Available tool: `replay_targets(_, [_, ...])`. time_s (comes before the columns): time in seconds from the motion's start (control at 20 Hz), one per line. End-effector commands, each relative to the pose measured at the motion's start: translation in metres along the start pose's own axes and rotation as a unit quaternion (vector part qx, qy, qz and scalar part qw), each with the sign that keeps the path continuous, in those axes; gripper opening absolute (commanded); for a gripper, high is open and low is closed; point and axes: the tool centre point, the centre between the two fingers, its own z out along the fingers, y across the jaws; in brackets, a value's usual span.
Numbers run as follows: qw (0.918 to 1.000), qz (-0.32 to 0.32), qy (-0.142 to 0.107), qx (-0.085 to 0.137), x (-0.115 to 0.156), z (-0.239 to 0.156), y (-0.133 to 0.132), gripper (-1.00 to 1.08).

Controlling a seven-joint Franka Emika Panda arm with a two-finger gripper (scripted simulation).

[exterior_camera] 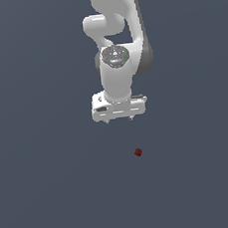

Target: Pick up the object and move it to a goal position.

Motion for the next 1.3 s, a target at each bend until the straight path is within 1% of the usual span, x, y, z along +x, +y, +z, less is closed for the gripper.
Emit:
replay_targets(0.0, [1.0000, 0.000, 0.000, 0.000, 0.000, 0.000, 0.000, 1.00])
replay_targets(0.2, [1.0000, 0.001, 0.001, 0.000, 0.005, 0.003, -0.002, 1.00])
replay_targets(0.4, [1.0000, 0.004, 0.003, -0.001, 0.017, 0.011, -0.008, 1.00])
replay_targets(0.65, [0.9999, 0.010, 0.008, -0.002, 0.038, 0.026, -0.019, 1.00])
replay_targets(1.0, [0.9996, 0.020, 0.017, -0.002, 0.074, 0.060, -0.044, 1.00])
replay_targets(1.25, [0.9994, 0.026, 0.022, -0.001, 0.090, 0.080, -0.057, 1.00])
